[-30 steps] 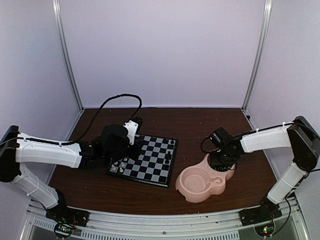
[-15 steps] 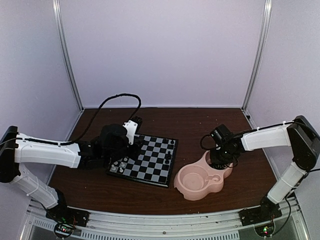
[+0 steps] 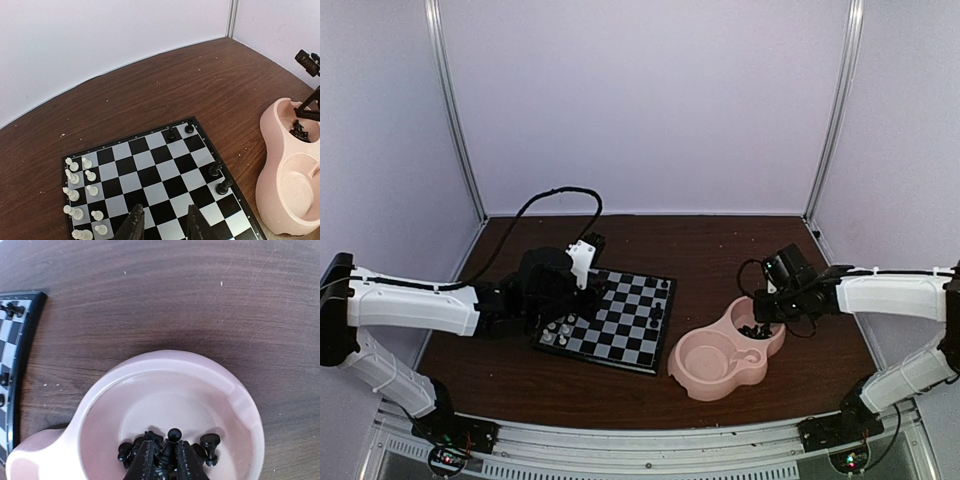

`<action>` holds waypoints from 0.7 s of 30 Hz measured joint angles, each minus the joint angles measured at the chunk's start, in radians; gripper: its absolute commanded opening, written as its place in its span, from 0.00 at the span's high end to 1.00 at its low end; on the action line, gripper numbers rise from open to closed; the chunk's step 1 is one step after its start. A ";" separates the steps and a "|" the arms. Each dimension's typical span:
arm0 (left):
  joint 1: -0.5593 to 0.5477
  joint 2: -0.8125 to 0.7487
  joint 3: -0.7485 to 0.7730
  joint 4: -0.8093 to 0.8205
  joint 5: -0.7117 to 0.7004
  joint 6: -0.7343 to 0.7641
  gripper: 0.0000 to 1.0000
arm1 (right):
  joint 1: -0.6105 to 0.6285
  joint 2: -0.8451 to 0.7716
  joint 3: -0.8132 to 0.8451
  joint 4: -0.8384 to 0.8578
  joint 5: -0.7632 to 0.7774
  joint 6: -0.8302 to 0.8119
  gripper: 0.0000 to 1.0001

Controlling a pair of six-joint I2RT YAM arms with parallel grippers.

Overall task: Set up the chess pieces on the board
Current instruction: Pick up the pawn from the storage box.

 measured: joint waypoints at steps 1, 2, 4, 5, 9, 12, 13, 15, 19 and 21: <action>0.000 -0.002 0.000 0.000 0.002 0.000 0.69 | 0.000 -0.023 -0.009 0.003 0.000 -0.002 0.93; 0.000 -0.003 0.000 -0.001 0.004 0.000 0.69 | 0.000 -0.049 -0.021 0.007 -0.001 -0.005 0.93; 0.000 -0.006 0.000 -0.001 0.007 0.000 0.69 | 0.000 -0.092 -0.037 0.013 -0.002 -0.008 0.92; 0.000 -0.009 0.000 -0.002 0.008 0.000 0.69 | 0.000 -0.111 -0.043 0.019 -0.004 -0.011 0.92; 0.000 -0.016 0.000 -0.002 0.010 0.000 0.69 | 0.000 -0.165 -0.068 0.055 -0.035 -0.027 0.91; 0.000 -0.017 0.000 -0.002 0.011 -0.002 0.69 | 0.003 -0.186 -0.090 0.093 -0.088 -0.037 0.91; 0.000 -0.017 0.000 -0.003 0.009 -0.008 0.69 | 0.008 -0.188 -0.097 0.106 -0.103 -0.043 0.90; 0.003 -0.017 0.000 -0.005 0.010 -0.032 0.70 | 0.024 -0.189 -0.103 0.130 -0.135 -0.053 0.89; 0.041 -0.023 -0.014 -0.005 0.045 -0.099 0.71 | 0.107 -0.189 -0.105 0.192 -0.170 -0.077 0.88; 0.089 -0.039 -0.044 0.001 0.082 -0.145 0.71 | 0.168 -0.185 -0.098 0.214 -0.174 -0.096 0.88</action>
